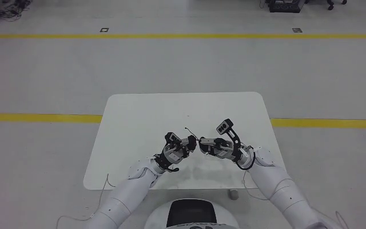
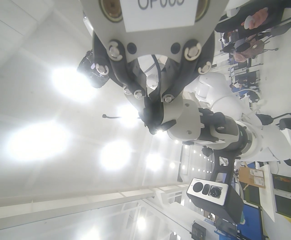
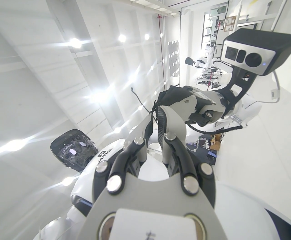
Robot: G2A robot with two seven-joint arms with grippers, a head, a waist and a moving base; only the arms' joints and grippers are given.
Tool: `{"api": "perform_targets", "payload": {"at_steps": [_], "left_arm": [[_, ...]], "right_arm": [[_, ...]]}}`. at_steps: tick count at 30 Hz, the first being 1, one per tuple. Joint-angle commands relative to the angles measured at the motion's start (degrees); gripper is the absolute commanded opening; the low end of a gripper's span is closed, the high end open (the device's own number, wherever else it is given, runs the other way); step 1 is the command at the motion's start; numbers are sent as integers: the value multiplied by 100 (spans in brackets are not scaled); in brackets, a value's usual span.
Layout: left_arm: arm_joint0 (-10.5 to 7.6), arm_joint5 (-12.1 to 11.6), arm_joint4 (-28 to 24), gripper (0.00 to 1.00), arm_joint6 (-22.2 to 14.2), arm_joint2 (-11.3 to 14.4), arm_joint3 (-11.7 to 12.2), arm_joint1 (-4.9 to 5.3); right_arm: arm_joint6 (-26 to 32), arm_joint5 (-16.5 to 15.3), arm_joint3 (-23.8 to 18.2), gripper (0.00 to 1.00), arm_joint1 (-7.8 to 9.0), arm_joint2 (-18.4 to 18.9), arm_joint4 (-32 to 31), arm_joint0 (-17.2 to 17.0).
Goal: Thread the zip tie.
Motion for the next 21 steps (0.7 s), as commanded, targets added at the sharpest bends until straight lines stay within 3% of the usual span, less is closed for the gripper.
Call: {"api": "perform_targets", "payload": {"at_steps": [1, 8, 21], "left_arm": [[0, 0, 0, 0, 0, 0, 0, 0], [0, 0, 0, 0, 0, 0, 0, 0], [0, 0, 0, 0, 0, 0, 0, 0]], "right_arm": [[-1, 3, -2, 7, -4, 8, -8, -3], [1, 5, -3, 0, -18, 35, -32, -18], [-24, -10, 30, 0, -31, 111, -107, -46]]}}
